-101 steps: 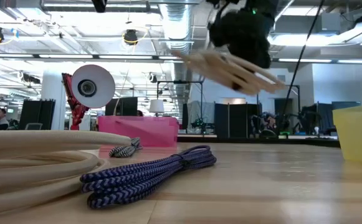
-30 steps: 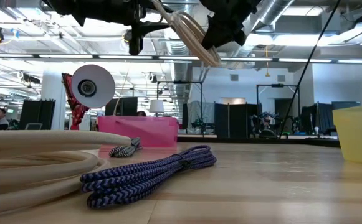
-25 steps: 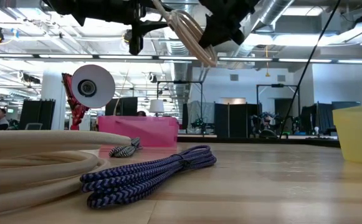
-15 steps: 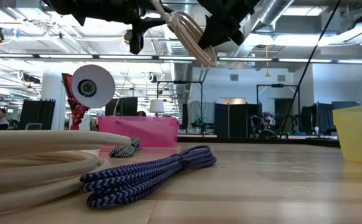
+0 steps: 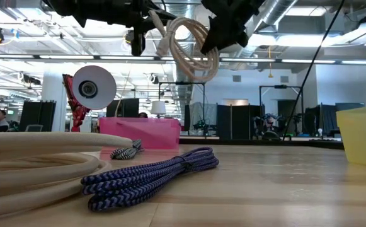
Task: Pick & Place USB Port
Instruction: Put the HDMI cable into the red bin, then put the black and white charger cable into the yellow bin
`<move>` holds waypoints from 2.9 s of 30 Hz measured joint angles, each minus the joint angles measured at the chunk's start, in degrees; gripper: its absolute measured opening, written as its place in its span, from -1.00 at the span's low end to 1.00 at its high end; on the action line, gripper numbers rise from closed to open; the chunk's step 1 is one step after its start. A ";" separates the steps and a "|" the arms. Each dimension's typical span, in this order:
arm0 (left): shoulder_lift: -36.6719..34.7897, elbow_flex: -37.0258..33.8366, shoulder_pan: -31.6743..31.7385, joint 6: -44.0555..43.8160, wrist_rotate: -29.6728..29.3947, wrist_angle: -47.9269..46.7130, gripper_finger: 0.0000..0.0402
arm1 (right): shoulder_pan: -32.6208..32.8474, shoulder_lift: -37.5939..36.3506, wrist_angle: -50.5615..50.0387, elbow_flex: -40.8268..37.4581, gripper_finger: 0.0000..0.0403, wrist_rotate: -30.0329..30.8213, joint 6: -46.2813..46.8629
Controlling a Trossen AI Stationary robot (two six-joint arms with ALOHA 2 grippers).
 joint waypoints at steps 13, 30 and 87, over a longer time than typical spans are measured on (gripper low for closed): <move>-0.02 0.00 4.59 1.75 1.59 -0.19 -0.94 | 0.38 -1.52 -9.63 0.03 0.33 -6.10 3.45; -0.09 0.07 11.21 10.32 -18.80 -13.41 -0.94 | 0.39 -1.86 -28.52 0.00 0.42 -5.76 9.27; -12.37 12.76 -12.32 24.02 -23.30 -39.85 -0.98 | 3.69 -1.84 -24.48 0.00 0.42 -8.70 3.39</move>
